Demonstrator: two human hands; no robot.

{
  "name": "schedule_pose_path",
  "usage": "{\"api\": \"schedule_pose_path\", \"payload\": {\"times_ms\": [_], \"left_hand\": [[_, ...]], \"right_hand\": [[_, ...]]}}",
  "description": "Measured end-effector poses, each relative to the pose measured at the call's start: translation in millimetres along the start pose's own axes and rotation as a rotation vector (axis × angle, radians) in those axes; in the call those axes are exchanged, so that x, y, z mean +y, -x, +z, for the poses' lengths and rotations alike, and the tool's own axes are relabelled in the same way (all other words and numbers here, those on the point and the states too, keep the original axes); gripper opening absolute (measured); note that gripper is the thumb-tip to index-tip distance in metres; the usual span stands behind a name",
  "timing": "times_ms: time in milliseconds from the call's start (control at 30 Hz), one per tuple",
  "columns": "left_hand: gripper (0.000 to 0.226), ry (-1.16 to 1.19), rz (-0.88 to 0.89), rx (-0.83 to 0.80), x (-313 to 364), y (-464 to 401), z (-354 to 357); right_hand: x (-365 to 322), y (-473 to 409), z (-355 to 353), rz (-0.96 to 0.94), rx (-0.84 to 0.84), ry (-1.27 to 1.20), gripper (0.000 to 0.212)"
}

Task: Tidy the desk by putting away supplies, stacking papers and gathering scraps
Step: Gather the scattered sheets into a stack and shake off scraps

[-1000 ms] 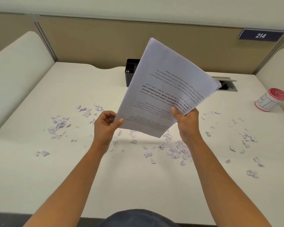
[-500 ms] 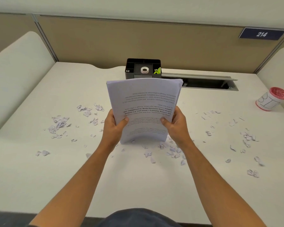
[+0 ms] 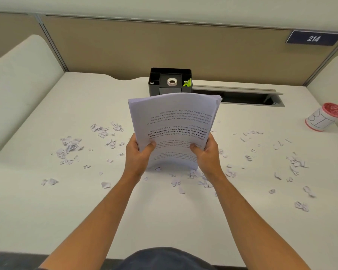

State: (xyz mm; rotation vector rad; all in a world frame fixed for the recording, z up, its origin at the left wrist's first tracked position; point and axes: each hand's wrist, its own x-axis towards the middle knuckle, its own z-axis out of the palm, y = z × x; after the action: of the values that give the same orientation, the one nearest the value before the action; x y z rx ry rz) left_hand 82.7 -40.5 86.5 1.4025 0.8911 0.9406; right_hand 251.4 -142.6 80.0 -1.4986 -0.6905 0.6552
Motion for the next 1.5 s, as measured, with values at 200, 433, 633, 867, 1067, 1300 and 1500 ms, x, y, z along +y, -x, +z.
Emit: {"api": "schedule_pose_path", "payload": {"times_ms": [200, 433, 633, 867, 1067, 1300, 1500], "left_hand": [[0.034, 0.007, 0.008, -0.027, -1, -2, 1], [0.028, 0.084, 0.024, -0.019, 10, -8, 0], [0.033, 0.256, 0.073, 0.013, 30, -15, 3], [0.034, 0.565, -0.045, 0.068, 27, -10, 22], [0.04, 0.658, -0.144, -0.024, 13, -2, 31], [0.042, 0.576, -0.201, 0.011, -7, -7, -3], [0.032, 0.499, -0.208, 0.136, -18, -15, -55]], "right_hand": [[3, -1, -1, -0.005, -0.017, 0.005, 0.044], [0, -5, -14, -0.043, -0.008, -0.031, 0.035], [14, 2, -27, 0.061, 0.102, -0.319, 0.064], [27, 21, -15, 0.197, -0.199, -0.744, 0.036], [18, 12, 0, 0.125, -0.119, -0.721, 0.046], [10, 2, -16, 0.11, 0.003, -0.361, 0.034], [6, -8, -30, 0.083, 0.027, -0.185, 0.031]]}}
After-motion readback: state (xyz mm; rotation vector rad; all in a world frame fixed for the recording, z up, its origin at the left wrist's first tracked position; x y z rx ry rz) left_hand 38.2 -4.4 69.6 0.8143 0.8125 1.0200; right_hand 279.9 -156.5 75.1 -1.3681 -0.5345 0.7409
